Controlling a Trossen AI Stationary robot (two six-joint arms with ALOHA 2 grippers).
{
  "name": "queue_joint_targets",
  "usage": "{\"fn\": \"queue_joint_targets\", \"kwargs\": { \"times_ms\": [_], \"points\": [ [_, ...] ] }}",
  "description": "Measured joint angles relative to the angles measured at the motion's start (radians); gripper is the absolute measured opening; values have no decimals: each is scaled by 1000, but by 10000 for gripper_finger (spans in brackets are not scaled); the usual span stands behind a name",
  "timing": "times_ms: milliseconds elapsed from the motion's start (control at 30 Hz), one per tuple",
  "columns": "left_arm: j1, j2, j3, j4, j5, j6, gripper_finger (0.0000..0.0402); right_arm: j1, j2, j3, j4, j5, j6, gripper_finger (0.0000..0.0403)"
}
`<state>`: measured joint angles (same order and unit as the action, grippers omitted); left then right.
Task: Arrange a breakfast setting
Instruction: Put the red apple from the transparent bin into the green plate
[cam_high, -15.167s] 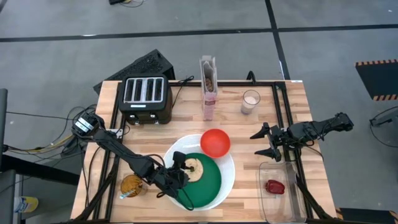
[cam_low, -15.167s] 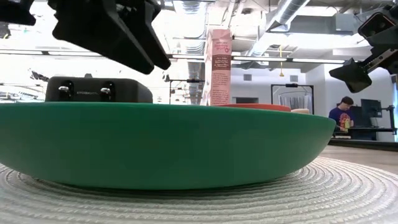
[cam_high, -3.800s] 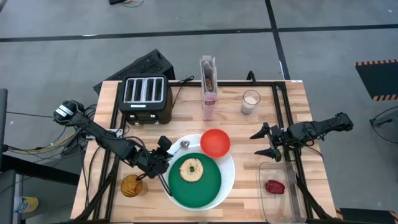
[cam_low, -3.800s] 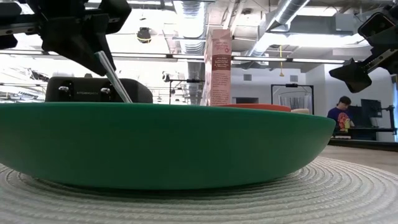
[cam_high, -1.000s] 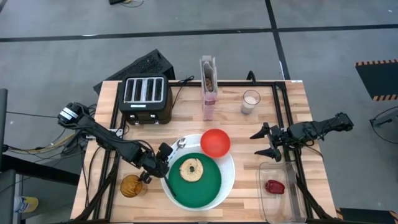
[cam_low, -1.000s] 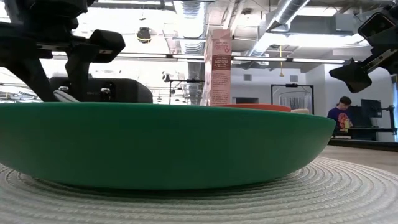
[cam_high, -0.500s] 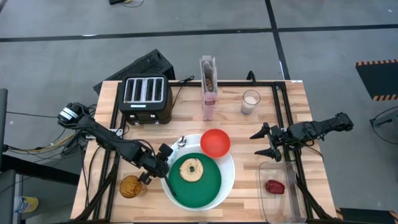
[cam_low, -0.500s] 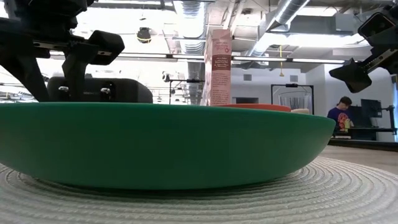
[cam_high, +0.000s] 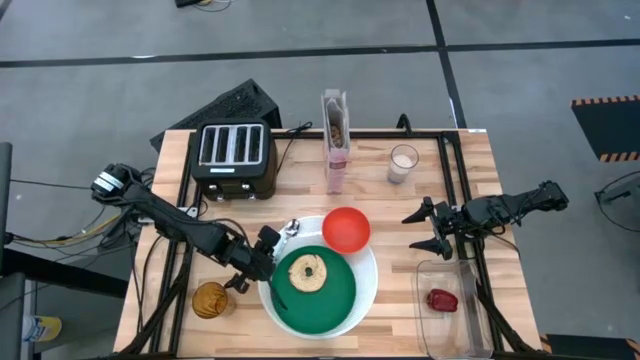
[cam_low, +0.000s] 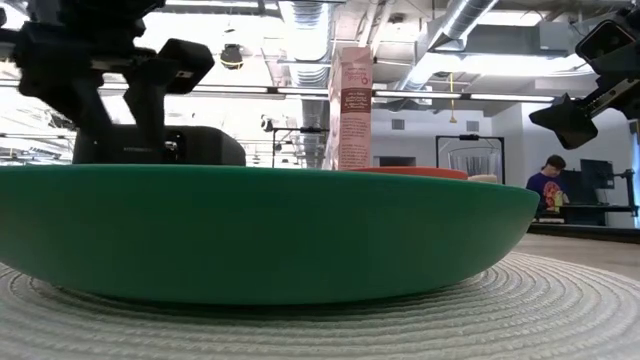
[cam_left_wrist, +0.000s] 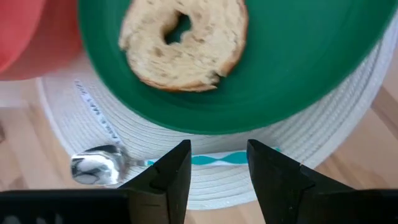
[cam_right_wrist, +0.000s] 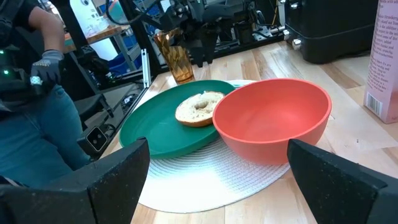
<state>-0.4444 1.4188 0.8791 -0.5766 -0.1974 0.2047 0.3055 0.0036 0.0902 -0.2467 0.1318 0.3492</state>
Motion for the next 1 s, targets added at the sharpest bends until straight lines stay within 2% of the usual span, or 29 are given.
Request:
{"fn": "queue_joint_targets", "kwargs": {
  "times_ms": [400,833,1000],
  "points": [
    [61,-200,62,-72,-59,24,144,0,0,0,0,0,0,399],
    [72,-580,62,-93,49,-90,144,0,0,0,0,0,0,399],
    [71,-740,-7,-91,70,-147,144,0,0,0,0,0,0,399]
  ]
}}
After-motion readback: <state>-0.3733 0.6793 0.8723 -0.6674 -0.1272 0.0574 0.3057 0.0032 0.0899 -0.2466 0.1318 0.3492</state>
